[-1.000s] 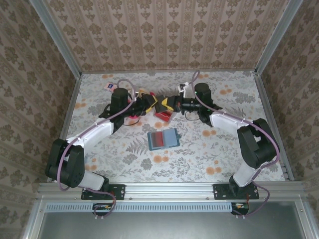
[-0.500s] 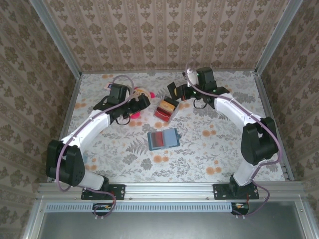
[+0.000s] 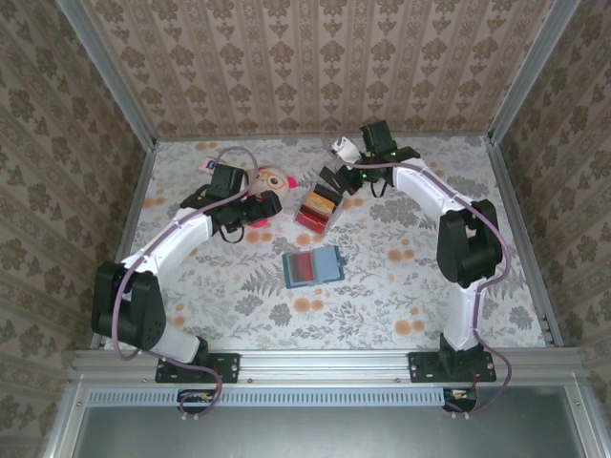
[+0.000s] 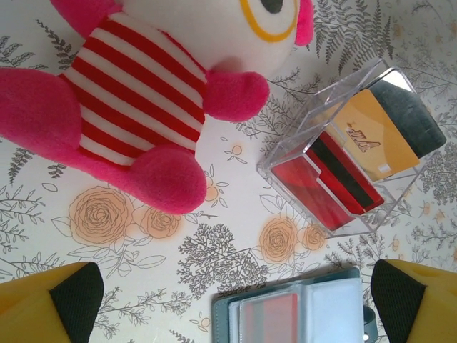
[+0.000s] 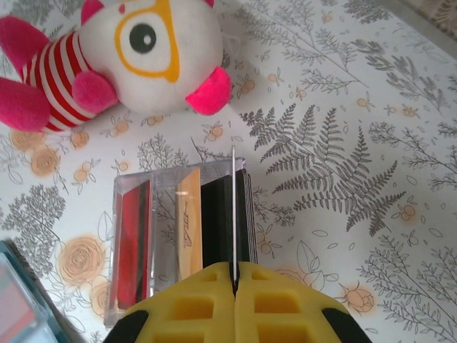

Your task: Take the credit cards out of the card holder

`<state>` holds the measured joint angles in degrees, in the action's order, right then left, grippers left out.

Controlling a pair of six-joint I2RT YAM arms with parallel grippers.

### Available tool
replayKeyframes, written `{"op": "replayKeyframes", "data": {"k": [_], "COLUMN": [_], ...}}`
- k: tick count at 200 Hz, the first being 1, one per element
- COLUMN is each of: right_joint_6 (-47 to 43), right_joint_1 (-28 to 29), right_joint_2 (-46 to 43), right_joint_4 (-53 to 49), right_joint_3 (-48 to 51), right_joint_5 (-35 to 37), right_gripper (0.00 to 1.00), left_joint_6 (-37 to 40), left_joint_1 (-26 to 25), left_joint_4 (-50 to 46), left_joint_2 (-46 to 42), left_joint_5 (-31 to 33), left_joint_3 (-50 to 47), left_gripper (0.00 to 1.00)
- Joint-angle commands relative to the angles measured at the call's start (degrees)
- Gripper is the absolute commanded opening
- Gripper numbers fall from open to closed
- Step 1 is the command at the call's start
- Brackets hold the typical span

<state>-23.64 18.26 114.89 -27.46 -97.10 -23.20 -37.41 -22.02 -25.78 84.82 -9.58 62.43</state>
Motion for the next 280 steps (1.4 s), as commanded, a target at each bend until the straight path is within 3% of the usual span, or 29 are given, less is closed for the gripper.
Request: {"op": "replayKeyframes", "data": {"k": [1, 26, 168, 216, 280], "right_joint_6": [-5.4, -7.5, -9.5, -8.1, 4.1], "right_joint_1": [0.4, 1.1, 2.0, 2.6, 3.1], "right_joint_2": [2.5, 3.9, 10.8, 8.2, -0.4], "right_joint_4": [-6.7, -10.3, -9.6, -8.9, -4.8], "right_joint_3": [-4.3, -5.6, -10.7, -10.1, -6.4], "right_joint_5": [-2.4, -2.3, 3.9, 4.2, 7.1], "right_gripper": [0.0, 0.0, 0.0, 0.25, 0.34], "left_joint_6": [1.6, 1.0, -2.5, -2.9, -4.2], "left_joint_1": [0.5, 0.5, 0.2, -0.2, -1.1], "left_joint_4": [-2.1, -0.7, 1.9, 1.2, 0.3], "left_joint_2": [-0.7, -1.6, -3.3, -3.3, -3.6], "left_joint_5": [0.2, -0.8, -3.3, -3.5, -3.6], "left_joint_3": [-0.2, -1.4, -4.7, -4.7, -5.2], "left_gripper": [1.0, 1.0, 1.0, 1.0, 1.0]}}
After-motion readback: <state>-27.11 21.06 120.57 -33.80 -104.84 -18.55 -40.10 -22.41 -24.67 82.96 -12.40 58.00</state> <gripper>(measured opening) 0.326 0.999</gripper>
